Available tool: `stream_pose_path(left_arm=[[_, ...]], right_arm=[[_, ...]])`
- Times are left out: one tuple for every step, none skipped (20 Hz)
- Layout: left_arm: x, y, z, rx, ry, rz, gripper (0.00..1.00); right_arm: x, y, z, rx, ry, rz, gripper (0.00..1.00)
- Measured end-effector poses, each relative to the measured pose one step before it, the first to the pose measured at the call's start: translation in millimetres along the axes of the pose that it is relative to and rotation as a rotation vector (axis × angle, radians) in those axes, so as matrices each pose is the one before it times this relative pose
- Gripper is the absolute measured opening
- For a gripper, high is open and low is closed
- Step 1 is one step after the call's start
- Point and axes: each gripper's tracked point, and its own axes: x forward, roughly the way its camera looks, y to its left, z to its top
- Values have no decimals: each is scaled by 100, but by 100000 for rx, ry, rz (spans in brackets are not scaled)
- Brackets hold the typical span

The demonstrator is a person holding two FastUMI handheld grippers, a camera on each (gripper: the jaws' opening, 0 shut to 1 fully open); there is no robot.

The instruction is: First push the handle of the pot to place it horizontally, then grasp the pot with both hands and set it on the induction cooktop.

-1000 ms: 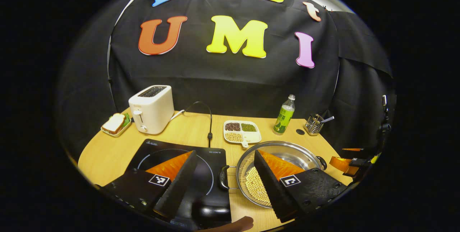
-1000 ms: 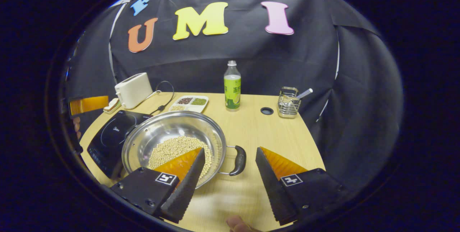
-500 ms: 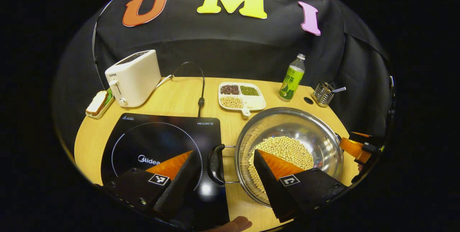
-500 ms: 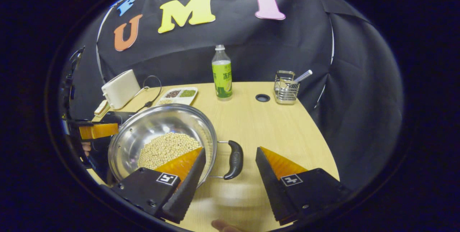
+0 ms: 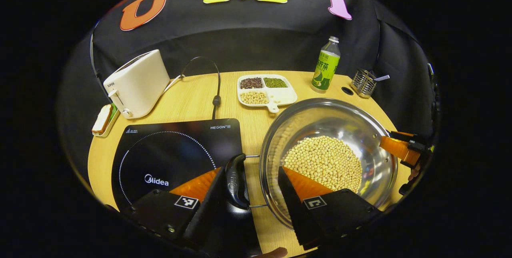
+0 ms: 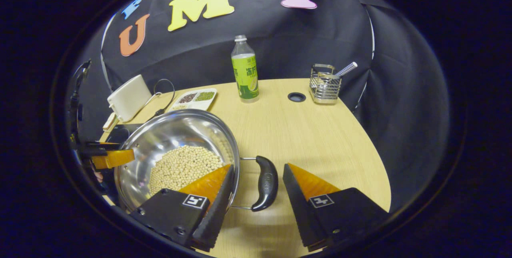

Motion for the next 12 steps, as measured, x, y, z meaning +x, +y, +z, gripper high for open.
stream_pose_path(left_arm=[[74,70,49,-411,-229,941,80],[-38,57,-86,-134,-23,749,79],[92,170,99,45,-682,1255,77],[101,290,-181,-22,329,2126,75],[-242,128,163,-1158,-997,403,72],[290,-167,75,-2882,-1706,29,65],[-77,-121,167,-308,-1676,-491,64],[88,176,-110,771,-651,-420,73],[76,-44,-10,85,-476,-175,62],[-118,16,55,-77,193,-158,60],[-75,-141,-68,-559,270,-296,60],[-78,-56,-127,129,-47,532,58]], right_arm=[[236,-103,-48,454,504,-550,69],[63,-14,-98,18,197,-53,66],[14,50,56,283,-30,-167,66],[45,18,55,823,-252,-249,66],[201,0,-138,-1,330,153,66],[-95,62,-84,-420,722,538,65],[-88,25,-37,1013,267,870,66],[55,54,3,46,-68,933,66],[-39,-3,88,-224,-286,432,64],[-47,16,31,-142,-212,-167,64],[-129,-38,64,-429,-299,-282,63],[-73,-73,-85,-694,147,-234,62]])
